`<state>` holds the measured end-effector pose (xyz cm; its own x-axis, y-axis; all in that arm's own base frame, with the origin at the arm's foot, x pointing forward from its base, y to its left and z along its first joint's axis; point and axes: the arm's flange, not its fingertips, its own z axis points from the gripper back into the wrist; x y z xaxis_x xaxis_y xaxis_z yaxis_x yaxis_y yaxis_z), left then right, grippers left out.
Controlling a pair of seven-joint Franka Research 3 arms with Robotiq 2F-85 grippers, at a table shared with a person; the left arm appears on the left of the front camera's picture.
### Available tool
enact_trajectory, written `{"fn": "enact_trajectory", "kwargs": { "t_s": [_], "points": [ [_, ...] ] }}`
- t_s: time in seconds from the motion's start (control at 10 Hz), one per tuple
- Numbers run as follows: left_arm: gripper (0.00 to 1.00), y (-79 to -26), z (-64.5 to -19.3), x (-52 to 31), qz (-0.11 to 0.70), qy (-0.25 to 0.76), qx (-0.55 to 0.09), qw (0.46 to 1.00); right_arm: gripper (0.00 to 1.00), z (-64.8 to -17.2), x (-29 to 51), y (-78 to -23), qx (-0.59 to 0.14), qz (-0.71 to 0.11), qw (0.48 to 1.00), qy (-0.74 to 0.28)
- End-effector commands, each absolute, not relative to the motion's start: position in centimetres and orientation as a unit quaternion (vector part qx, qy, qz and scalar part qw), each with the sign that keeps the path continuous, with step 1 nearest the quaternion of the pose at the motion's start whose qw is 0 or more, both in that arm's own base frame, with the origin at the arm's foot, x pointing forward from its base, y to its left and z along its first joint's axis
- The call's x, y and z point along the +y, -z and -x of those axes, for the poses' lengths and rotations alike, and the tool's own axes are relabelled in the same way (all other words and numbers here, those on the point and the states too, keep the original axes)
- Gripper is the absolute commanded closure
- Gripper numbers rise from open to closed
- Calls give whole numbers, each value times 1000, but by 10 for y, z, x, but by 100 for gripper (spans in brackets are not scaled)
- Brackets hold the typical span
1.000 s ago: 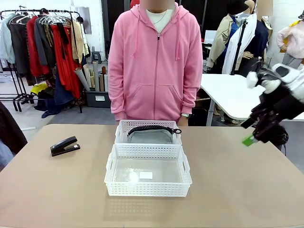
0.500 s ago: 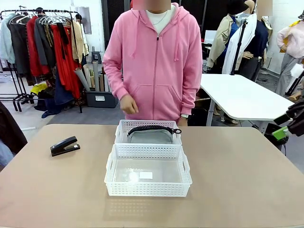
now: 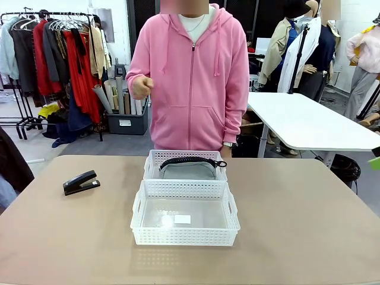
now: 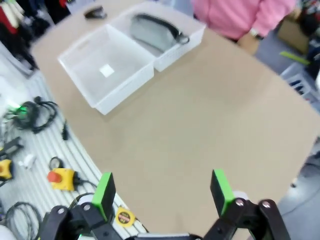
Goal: Distribute items into two baskets.
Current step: Pick up the Stapler that the person points to.
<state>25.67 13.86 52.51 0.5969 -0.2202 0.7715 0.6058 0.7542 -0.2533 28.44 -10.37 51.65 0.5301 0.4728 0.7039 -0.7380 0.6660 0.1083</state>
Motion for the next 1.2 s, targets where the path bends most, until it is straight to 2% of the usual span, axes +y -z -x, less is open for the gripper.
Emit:
{"fn": "enact_trajectory", "kwargs": {
  "t_s": [0.0, 0.7, 1.1],
  "points": [
    [0, -526, -257, 138, 258, 242, -382, 854, 0, -289, -91, -515, -316, -195, 850, -374],
    [0, -526, -257, 138, 258, 242, -382, 854, 0, -289, -91, -516, -316, -194, 852, -370],
    [0, -526, -257, 138, 258, 242, -382, 854, 0, -320, -115, -543, -327, -281, 831, -351]
  ]
}}
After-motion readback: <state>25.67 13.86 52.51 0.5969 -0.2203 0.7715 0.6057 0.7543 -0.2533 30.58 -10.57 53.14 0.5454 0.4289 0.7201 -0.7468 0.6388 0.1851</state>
